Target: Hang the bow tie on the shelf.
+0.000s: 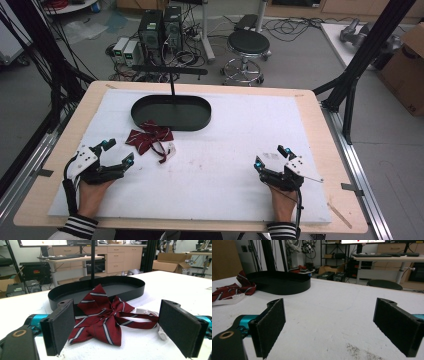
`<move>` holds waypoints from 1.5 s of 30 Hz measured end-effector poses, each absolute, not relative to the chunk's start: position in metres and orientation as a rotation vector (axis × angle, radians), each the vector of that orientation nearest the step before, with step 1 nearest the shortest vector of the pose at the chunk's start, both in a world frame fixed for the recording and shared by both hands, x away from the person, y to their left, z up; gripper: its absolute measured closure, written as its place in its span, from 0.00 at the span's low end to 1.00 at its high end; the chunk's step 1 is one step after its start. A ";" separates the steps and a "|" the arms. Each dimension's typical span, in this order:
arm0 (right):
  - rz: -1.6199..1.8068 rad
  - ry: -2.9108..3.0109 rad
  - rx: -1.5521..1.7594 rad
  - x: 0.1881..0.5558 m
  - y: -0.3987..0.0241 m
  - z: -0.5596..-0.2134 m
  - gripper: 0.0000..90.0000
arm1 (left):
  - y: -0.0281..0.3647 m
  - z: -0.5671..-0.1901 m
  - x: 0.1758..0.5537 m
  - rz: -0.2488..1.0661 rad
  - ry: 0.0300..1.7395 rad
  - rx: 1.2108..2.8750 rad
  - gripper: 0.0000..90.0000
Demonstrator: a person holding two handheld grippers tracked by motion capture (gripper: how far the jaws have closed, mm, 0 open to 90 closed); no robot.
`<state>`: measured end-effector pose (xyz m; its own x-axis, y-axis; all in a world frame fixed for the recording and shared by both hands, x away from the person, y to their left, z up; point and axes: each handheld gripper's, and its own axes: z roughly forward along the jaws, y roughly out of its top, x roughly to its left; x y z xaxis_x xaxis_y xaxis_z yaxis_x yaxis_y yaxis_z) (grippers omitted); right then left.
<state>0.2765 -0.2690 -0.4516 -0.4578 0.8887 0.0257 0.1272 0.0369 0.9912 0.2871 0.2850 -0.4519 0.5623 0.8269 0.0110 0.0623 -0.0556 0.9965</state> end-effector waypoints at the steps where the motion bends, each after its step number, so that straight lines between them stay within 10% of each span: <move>1: 1.484 1.664 1.042 0.276 -0.269 -0.452 0.11 | 0.285 -0.452 0.287 0.739 0.798 1.509 0.16; 45: 1.495 1.662 1.044 0.276 -0.270 -0.452 0.11 | 0.261 -0.412 0.296 0.707 0.737 1.600 0.17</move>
